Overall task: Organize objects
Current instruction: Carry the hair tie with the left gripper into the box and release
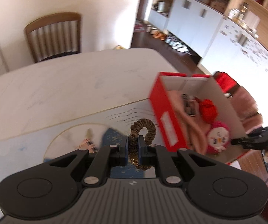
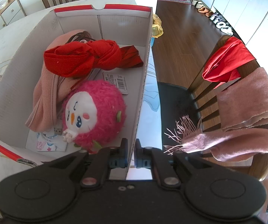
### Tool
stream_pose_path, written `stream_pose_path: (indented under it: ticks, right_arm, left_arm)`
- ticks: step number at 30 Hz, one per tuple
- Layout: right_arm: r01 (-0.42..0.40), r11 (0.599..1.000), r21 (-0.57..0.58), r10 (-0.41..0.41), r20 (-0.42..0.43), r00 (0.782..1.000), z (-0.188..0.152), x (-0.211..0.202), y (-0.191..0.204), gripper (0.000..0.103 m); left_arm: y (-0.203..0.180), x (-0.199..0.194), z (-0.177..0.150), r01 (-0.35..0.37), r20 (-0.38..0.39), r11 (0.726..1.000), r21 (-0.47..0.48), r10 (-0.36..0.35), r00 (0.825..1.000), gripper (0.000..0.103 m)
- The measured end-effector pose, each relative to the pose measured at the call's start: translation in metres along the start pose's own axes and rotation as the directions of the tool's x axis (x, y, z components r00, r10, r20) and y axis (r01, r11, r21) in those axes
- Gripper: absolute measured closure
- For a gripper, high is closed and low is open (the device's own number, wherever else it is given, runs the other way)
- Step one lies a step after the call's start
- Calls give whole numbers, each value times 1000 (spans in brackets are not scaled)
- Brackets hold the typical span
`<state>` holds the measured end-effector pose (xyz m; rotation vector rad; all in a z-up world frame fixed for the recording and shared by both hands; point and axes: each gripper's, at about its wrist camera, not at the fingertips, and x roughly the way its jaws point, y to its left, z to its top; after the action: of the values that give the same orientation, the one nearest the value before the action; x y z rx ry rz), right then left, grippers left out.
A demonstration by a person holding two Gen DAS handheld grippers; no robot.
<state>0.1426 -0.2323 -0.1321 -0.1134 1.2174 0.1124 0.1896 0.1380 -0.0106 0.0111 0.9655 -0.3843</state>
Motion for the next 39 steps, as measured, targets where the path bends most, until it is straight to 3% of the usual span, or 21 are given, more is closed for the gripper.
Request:
stream_pose_path:
  ticks: [9, 21, 31, 39]
  right_arm:
    - [-1, 1000, 2, 1, 1, 1000, 0, 0, -1, 97]
    - [-2, 1000, 2, 2, 3, 1000, 1, 0, 1, 97]
    - [-8, 1000, 7, 8, 5, 1000, 1, 0, 1, 97]
    - [-9, 1000, 8, 9, 5, 1000, 1, 0, 1, 97]
  left_arm:
    - [-67, 12, 33, 81, 5, 985, 150, -83, 997, 95]
    - [-132, 70, 66, 85, -18, 953, 290, -84, 996, 95]
    - [-157, 123, 86, 79, -51, 947, 311, -66, 996, 95]
    - [-156, 168, 97, 82, -121, 970, 227, -56, 991, 95]
